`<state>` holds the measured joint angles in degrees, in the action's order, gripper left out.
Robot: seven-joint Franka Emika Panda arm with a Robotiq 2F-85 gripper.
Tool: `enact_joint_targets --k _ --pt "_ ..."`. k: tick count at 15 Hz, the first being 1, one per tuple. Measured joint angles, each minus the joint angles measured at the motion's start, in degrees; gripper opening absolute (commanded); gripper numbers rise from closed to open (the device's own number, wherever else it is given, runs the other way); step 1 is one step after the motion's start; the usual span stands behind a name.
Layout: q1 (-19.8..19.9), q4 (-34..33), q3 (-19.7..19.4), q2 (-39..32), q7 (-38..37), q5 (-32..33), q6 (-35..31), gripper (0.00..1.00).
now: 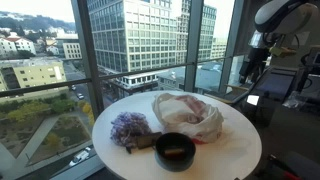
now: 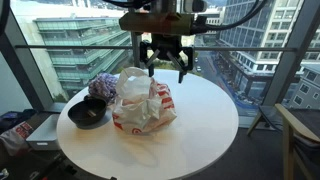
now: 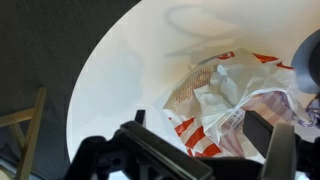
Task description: Put the items, which are on the table, in the plastic
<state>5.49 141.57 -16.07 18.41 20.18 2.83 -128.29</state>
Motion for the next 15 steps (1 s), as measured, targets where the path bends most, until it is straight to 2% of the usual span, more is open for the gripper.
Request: enact_joint_targets --k 9,12,15 --pt "0.0 -0.1 0.5 -0.1 0.0 0.0 0.0 1.00" --pt "-1.2 2.5 2.8 -0.2 0.2 -1.1 -1.4 1.00" --pt "-4.2 6.2 6.7 -0.3 -0.3 -2.1 -5.8 1.00"
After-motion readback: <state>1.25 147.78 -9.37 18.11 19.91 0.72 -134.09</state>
